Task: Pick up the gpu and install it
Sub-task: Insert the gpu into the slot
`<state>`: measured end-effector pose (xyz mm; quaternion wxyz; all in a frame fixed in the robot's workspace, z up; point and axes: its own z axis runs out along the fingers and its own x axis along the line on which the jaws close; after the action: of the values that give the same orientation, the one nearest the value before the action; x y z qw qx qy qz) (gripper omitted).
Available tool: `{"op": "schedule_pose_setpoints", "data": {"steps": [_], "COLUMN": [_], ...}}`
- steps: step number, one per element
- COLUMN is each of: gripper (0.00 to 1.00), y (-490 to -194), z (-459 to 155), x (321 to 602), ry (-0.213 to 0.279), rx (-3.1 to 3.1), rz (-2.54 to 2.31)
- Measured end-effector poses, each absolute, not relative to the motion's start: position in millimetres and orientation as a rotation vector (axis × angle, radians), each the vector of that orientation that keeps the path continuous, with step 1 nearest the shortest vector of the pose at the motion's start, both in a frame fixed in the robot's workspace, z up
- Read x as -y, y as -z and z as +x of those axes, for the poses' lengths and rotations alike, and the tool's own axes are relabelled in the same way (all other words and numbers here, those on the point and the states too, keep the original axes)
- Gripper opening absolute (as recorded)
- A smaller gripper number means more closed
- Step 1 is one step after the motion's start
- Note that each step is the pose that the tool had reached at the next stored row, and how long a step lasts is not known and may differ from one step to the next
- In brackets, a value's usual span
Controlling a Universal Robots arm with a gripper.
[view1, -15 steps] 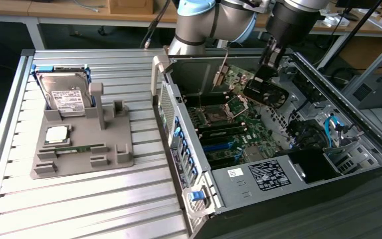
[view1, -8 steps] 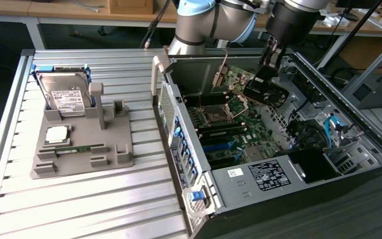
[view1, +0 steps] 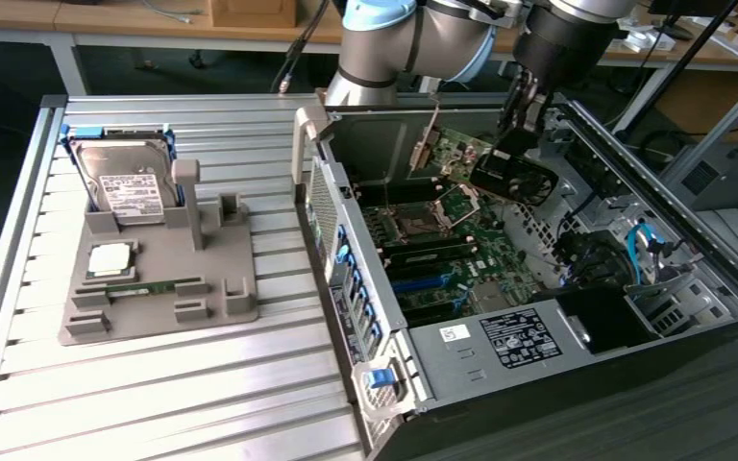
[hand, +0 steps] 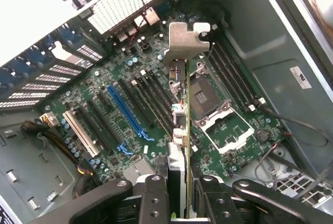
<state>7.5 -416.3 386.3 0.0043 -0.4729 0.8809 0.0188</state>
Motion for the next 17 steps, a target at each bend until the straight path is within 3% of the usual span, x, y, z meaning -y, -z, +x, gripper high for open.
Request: {"op": "schedule_pose_setpoints", "data": {"steps": [17], "gripper": [0.27], "y": [-386.3], "z": [7.5], "x": [416.2], "ry": [-0.059], "rx": [-2.687], "rz": [-1.613]}}
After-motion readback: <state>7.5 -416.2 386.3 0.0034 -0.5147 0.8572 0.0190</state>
